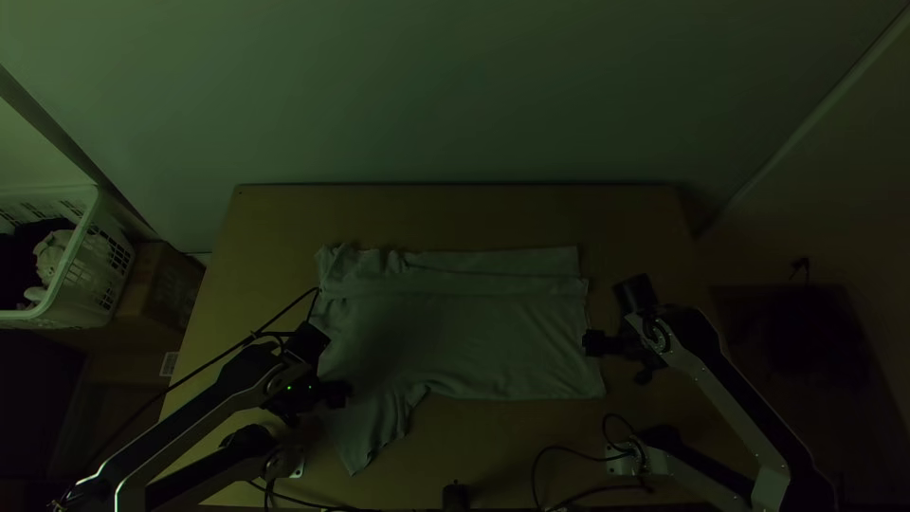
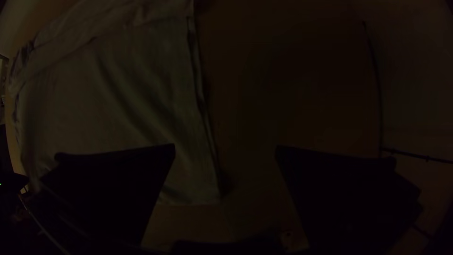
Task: Fold the t-shirt
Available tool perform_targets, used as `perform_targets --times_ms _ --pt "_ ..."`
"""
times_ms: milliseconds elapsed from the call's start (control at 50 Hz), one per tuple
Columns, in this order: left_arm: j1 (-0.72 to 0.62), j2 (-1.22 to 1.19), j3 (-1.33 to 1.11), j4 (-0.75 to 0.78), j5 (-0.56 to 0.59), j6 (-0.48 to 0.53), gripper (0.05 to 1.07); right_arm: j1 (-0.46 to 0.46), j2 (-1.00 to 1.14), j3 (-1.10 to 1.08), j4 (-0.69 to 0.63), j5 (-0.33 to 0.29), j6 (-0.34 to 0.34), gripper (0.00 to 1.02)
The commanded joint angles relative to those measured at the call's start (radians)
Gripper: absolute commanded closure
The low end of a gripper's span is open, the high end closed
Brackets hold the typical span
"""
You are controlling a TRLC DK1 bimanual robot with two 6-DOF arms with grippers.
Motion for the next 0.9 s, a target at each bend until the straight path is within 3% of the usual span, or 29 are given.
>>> perform_targets --times_ms 0,380,420,560,880 --pt "-0.008 0.026 -0.043 0.025 -0.009 0.028 0.47 0.009 0.024 -0.042 -0.007 -0.014 0.02 0.07" --pt "-0.001 0.113 -0.048 0.052 -0.01 0.093 0.47 0.005 0.056 -0.086 -0.018 -0.075 -0.012 0.07" --pt "-0.001 0.113 -0.046 0.052 -0.012 0.096 0.53 0.005 0.064 -0.091 -0.018 -0.077 -0.013 0.07" --pt "-0.008 0.096 -0.035 0.072 -0.075 0.137 1.05 0.006 0.085 -0.097 -0.018 -0.08 -0.016 0.07" --pt "0.03 0.072 -0.005 0.066 -0.076 0.169 1.04 -0.003 0.153 -0.112 -0.021 -0.12 -0.047 0.07"
